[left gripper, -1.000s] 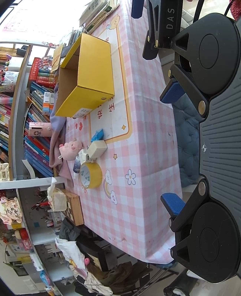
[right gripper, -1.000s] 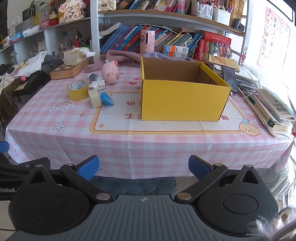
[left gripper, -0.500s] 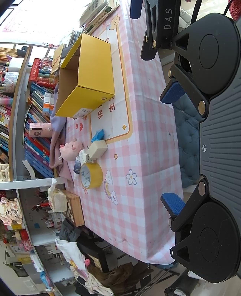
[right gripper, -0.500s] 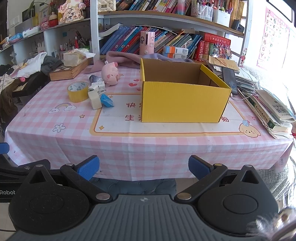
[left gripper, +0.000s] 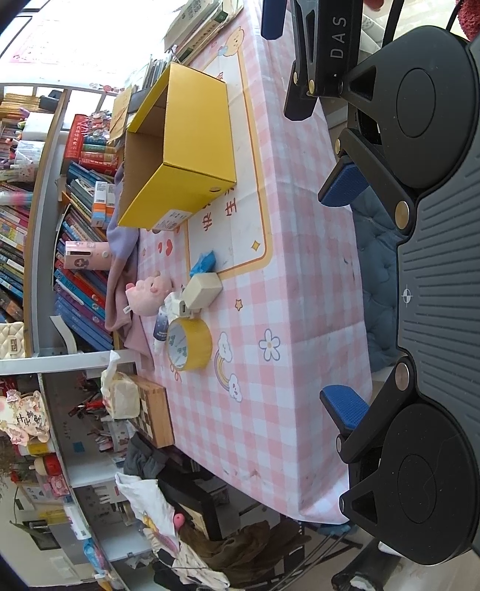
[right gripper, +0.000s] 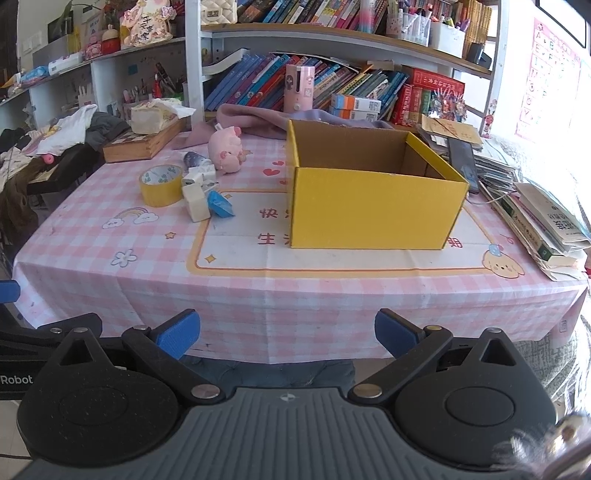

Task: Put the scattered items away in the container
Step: 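Move the left tool toward the yellow tape roll while the right tool approaches the white block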

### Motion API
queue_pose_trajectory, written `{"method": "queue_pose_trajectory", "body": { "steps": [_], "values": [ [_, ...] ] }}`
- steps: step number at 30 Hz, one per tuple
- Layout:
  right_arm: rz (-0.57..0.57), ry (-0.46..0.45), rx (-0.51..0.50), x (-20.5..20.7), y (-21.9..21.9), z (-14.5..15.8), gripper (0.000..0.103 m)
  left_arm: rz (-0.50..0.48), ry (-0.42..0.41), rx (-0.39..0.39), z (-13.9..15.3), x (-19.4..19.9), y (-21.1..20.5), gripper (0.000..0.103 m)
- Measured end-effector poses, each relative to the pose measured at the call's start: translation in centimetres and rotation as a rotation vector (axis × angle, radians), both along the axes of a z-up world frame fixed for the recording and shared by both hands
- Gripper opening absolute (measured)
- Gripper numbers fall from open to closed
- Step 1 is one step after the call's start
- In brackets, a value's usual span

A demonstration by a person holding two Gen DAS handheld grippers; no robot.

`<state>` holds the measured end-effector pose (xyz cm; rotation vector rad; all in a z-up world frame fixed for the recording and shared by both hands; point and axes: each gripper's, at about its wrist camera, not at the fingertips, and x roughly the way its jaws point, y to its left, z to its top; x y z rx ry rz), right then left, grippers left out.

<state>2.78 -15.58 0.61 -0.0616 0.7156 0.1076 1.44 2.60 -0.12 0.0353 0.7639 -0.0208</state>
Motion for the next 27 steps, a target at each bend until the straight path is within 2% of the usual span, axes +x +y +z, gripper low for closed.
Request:
{"method": "queue_pose_trajectory", "body": {
  "steps": [7,16,23,27],
  "values": [
    [0.049,-0.015,0.000,0.4,1.7,0.3,0.093,0.026,-0.003,0.020,0.0,0.1,1.1,0.103],
    [0.149,-0.036,0.028,2.4,4.7,0.7,0.092,0.069,0.005,0.006,0.0,0.4,3.6,0.103],
    [0.213,-0.059,0.052,5.3,6.7,0.8,0.091,0.112,-0.006,0.013,-0.3,2.3,5.5,0.103],
    [0.245,-0.054,0.037,7.2,7.7,0.4,0.078,0.133,-0.009,-0.023,-0.5,4.1,6.8,0.103]
  ]
}}
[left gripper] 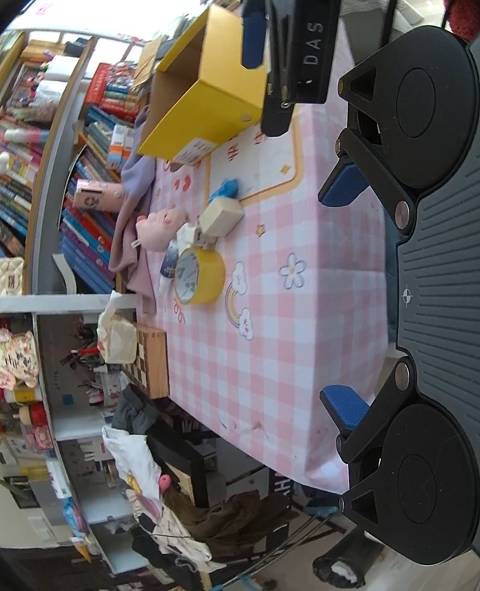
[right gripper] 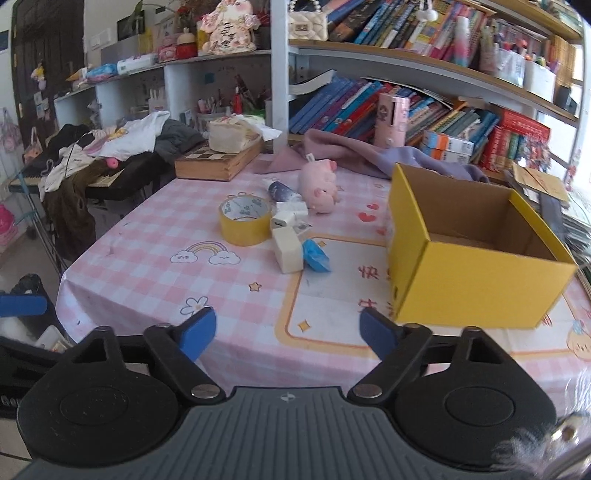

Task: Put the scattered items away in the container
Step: 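Move the left tool toward the yellow tape roll while the right tool approaches the white block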

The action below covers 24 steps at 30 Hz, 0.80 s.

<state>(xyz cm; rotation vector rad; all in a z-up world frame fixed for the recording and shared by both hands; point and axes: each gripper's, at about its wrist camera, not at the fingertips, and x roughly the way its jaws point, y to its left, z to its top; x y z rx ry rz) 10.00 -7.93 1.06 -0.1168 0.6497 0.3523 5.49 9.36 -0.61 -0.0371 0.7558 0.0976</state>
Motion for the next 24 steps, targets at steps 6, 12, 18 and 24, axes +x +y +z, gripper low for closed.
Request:
{"method": "queue_pose_trajectory", "body": {
  "steps": [6,12,18,24],
  "values": [
    [0.036,0.045,-0.003,3.4,0.7,-1.1,0.049,0.024,0.040,-0.024,-0.7,3.4,1.2,0.103],
    [0.092,0.055,-0.023,7.2,1.9,-1.3,0.043,0.030,0.042,-0.009,-0.5,7.3,1.9,0.102],
    [0.129,0.075,-0.042,11.3,3.1,-1.9,0.043,0.046,0.028,0.017,-0.3,12.1,2.6,0.102],
    [0.177,0.121,-0.072,15.3,4.8,-3.2,0.040,0.029,0.035,0.030,-0.7,17.2,3.0,0.102]
  ]
}}
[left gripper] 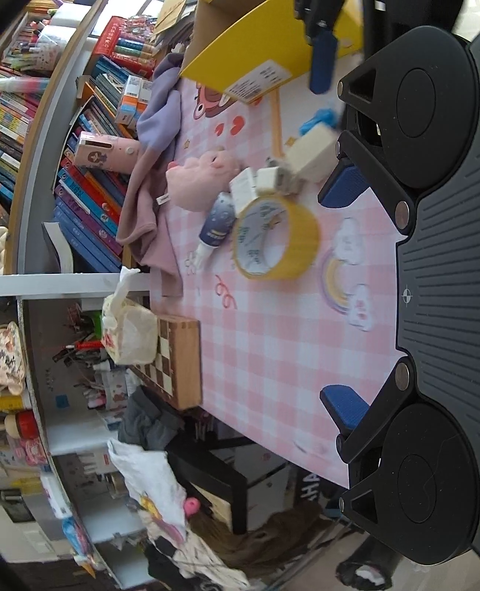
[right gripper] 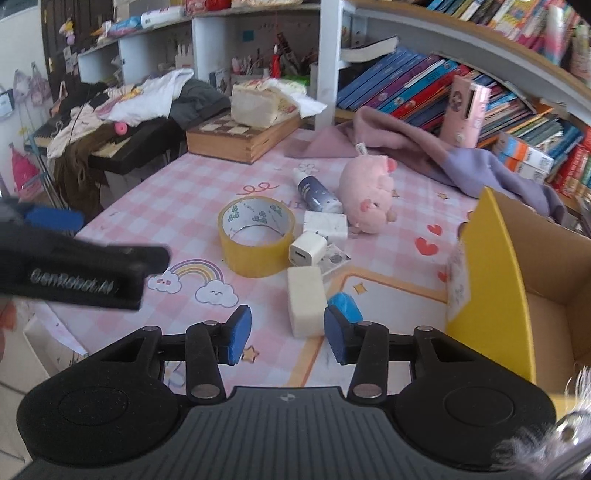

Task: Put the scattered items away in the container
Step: 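Move the left tool toward the yellow tape roll while the right tool approaches the white block, then grasp the tape roll with the left tool while the right tool grasps the white block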

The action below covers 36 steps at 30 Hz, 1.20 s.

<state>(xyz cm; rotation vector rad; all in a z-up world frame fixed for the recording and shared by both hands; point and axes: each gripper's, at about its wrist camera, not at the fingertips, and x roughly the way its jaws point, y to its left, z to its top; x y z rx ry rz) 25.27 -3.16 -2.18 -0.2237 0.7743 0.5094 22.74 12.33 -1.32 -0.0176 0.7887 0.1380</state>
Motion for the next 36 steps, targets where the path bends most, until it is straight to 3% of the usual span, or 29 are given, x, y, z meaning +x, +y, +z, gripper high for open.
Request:
{"method": "queue_pose_trajectory", "body": {
  "steps": [7,17,25,33,36],
  "values": [
    [0.026,0.030,-0.048,3.4,1.2,-1.6,0.038,-0.028,0.034,-0.015,-1.5,5.1,0.0,0.102],
    [0.088,0.077,-0.106,6.3,2.1,-3.3,0.038,-0.142,0.102,-0.007,-3.7,10.4,-2.5,0.103],
    [0.124,0.105,-0.120,7.5,2.5,-4.2,0.037,-0.190,0.139,0.085,-5.1,12.3,-3.5,0.103],
    [0.142,0.126,-0.132,8.2,2.7,-4.7,0.034,-0.192,0.165,0.085,-6.3,13.4,-3.4,0.102],
    [0.145,0.136,-0.140,8.4,2.8,-5.0,0.032,-0.193,0.162,0.046,-6.6,13.5,-3.1,0.090]
  ]
}}
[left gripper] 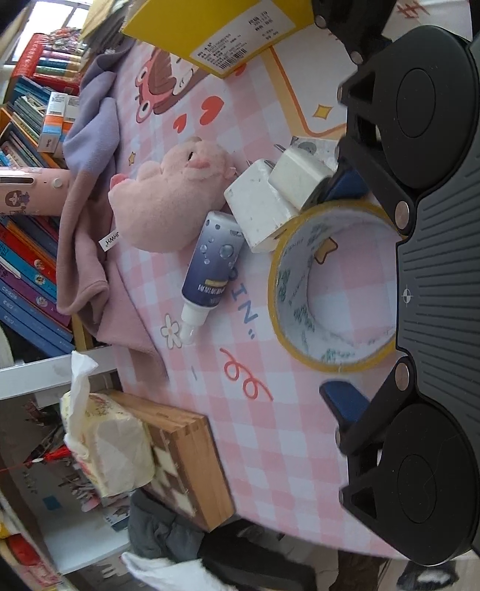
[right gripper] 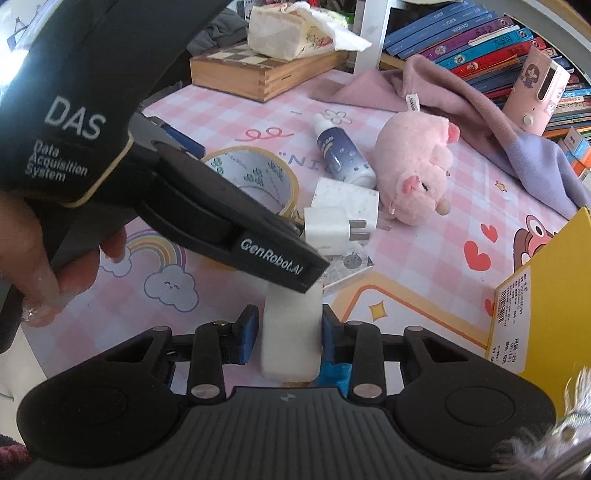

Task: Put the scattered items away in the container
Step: 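Grasp the tape roll with the left tool while the right tool grasps the white block, then lift the tape roll and white block and carry both toward the yellow box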

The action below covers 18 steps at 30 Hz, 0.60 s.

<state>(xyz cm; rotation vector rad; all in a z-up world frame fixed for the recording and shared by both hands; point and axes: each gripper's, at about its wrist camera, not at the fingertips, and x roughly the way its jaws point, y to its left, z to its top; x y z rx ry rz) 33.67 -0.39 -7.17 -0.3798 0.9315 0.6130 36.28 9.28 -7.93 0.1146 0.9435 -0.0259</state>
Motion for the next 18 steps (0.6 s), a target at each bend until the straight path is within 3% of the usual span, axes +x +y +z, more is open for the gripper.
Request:
{"method": "queue_pose_trajectory", "body": {
  "steps": [5,10,18],
  "values": [
    [-0.018,-0.008,0.051,0.1,-0.7,0.8,0.025,0.047,-0.028,-0.019,0.8,-1.0,0.9,0.089],
    [-0.029,-0.093,0.104,-0.6,-1.0,3.0,0.025,0.116,-0.074,-0.066,3.1,-3.1,2.8,0.089],
    [-0.071,-0.140,0.153,-2.1,-1.9,5.3,0.025,0.212,-0.137,-0.138,6.5,-7.6,5.0,0.089]
  ]
}}
